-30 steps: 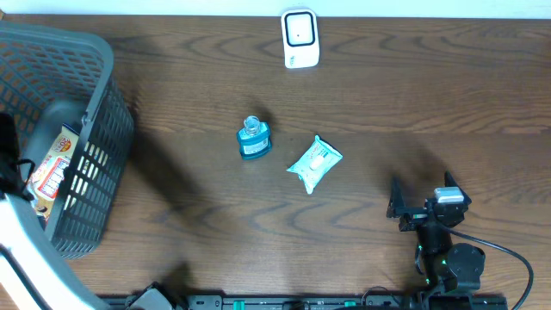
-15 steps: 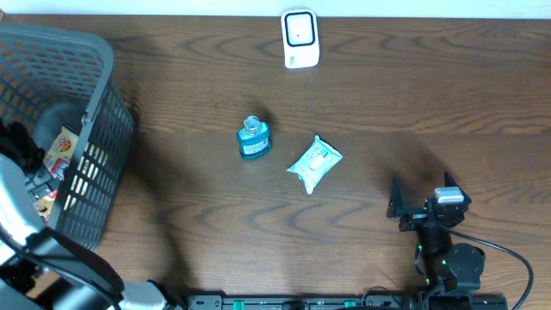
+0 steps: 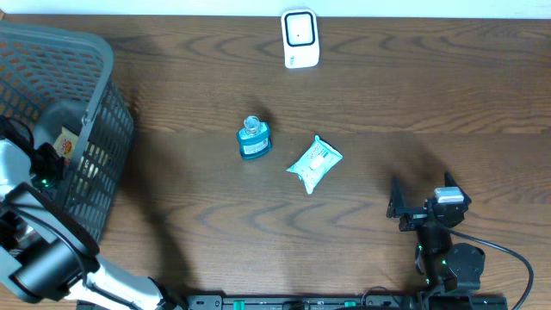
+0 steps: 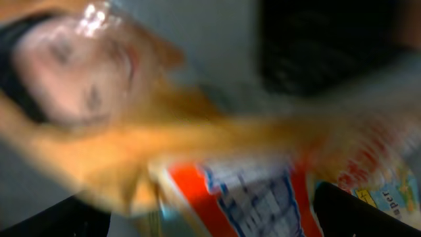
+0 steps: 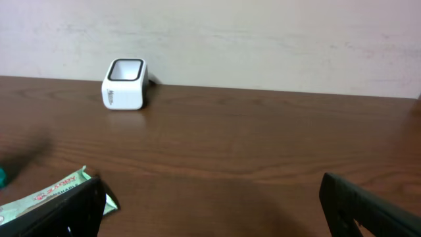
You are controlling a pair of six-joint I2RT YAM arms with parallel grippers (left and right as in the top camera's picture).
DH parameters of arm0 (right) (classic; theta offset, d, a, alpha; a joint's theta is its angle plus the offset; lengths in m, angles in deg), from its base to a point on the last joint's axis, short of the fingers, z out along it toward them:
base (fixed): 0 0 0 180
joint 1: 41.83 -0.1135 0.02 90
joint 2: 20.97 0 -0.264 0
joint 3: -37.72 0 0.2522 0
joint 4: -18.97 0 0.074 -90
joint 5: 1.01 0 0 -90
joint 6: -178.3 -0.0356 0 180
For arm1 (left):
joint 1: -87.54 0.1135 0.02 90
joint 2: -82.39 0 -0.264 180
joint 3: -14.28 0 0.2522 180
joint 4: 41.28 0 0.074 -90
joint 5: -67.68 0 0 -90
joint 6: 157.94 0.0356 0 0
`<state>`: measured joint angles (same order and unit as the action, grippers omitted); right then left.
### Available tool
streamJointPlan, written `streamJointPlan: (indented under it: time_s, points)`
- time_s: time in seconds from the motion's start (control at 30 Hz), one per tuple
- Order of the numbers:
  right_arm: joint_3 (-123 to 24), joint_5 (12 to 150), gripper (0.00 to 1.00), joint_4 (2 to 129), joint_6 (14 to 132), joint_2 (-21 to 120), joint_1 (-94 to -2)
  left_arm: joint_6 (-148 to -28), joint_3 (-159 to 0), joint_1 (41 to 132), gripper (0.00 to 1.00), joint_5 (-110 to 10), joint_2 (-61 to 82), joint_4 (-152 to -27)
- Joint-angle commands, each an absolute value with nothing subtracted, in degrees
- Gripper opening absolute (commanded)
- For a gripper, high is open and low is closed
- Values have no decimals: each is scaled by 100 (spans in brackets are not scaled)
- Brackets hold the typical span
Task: Scan the item barcode
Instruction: 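Reach the left gripper into the basket and grasp the orange snack bag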
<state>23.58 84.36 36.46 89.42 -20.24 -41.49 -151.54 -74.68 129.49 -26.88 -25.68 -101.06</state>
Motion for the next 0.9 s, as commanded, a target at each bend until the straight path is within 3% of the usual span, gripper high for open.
streamJointPlan:
  time_s: [0.0,0.03,0.07,0.1,0.13,0.2,0.53,0.87]
  points:
    - [2365,8458,99,3668,8966,-2033,-4191,-14869,-7341,12884,98,-2613,-3009,-10167]
    - [2365,8458,99,3668,8966,-2033,-4193,-14754,-7324,12862,98,-2613,-3095,-10169]
    - [2365,8458,99,3668,8966,-2033,-4191,-14605,-7309,12840,81,-2613,-3187,-10169]
    - [2365,8458,99,3668,8966,-2033,-4193,-14255,-7306,12792,46,-2618,-3331,-10169]
    - [2365,8458,99,3668,8966,-2033,-4191,-14098,-7306,12770,31,-2618,-3377,-10172]
    - [2365,8458,99,3668,8966,-2033,-4193,-13914,-7309,12757,11,-2626,-3374,-10169]
    - [2365,8458,99,3668,8966,-2033,-4191,-13051,-7473,12851,7,-3752,-2581,-9881]
    - [2365,8458,99,3668,8966,-2033,-4193,-12926,-7595,12849,7,-3968,372,-8524]
